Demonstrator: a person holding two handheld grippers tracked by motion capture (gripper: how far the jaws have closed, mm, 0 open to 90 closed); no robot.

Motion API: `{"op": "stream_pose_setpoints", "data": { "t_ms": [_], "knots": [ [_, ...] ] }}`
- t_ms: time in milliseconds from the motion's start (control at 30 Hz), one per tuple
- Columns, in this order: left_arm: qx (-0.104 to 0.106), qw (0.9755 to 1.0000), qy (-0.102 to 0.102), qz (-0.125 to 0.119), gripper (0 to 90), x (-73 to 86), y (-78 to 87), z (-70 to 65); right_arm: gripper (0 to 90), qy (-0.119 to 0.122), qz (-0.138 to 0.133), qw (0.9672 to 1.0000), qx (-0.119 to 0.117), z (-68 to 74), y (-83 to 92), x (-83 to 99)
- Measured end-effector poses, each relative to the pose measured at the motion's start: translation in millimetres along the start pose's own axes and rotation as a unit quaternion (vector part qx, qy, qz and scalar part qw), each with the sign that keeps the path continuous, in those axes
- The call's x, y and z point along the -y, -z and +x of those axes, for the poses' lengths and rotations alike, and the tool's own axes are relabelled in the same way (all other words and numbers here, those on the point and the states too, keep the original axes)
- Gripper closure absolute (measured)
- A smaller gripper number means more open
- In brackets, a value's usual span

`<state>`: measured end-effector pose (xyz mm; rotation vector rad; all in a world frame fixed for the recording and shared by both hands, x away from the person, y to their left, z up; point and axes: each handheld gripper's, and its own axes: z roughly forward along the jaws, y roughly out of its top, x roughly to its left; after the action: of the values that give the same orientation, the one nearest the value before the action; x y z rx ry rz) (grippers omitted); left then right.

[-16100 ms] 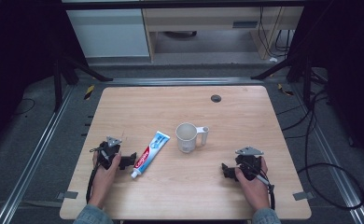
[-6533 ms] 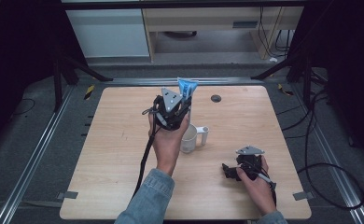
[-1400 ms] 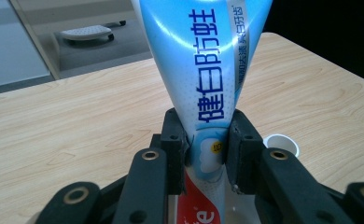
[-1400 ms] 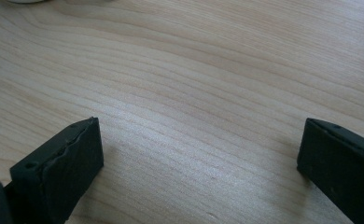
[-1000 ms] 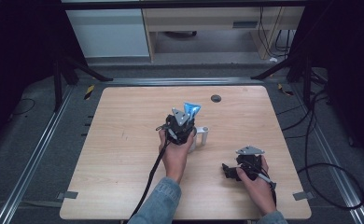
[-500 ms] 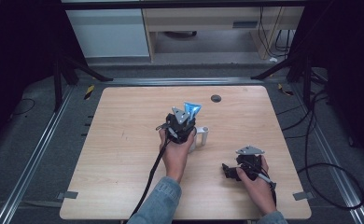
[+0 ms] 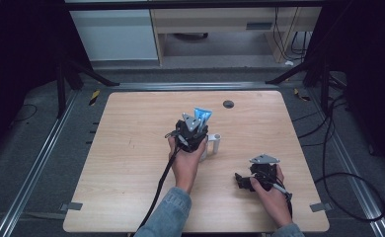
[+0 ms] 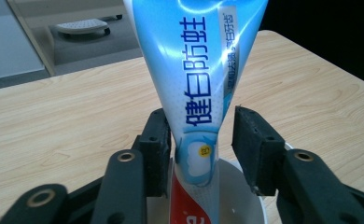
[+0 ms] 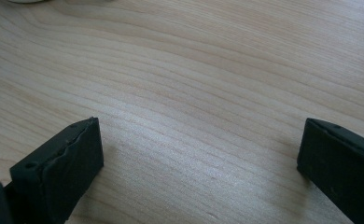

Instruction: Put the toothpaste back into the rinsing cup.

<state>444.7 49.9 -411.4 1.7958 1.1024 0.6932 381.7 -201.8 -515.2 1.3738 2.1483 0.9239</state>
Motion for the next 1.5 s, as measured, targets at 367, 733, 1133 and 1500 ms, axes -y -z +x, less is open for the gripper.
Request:
{"op": "stream_pose_setpoints", "data": {
  "t_ms": [367, 733, 1133, 1500],
  "knots": [
    [-0.006, 1.0, 0.003, 0.001, 50.5, 1.4, -0.4, 3.3, 0.5, 0.0, 0.0, 1.0, 0.0, 0.0, 0.0, 0.0],
    [-0.012, 0.9999, 0.001, -0.001, 40.8, 2.3, 2.6, 4.4, 0.5, 0.0, 0.0, 1.0, 0.0, 0.0, 0.0, 0.0],
    [-0.002, 0.9999, -0.016, 0.004, 21.5, -4.0, 17.7, 4.8, 0.5, 0.0, 0.0, 1.0, 0.0, 0.1, 0.0, 0.0],
    [0.012, 0.9986, -0.023, 0.045, 11.5, -8.4, 30.1, 2.5, 0.5, 0.0, 0.0, 1.0, 0.0, 0.1, 0.0, 0.0]
  ]
}}
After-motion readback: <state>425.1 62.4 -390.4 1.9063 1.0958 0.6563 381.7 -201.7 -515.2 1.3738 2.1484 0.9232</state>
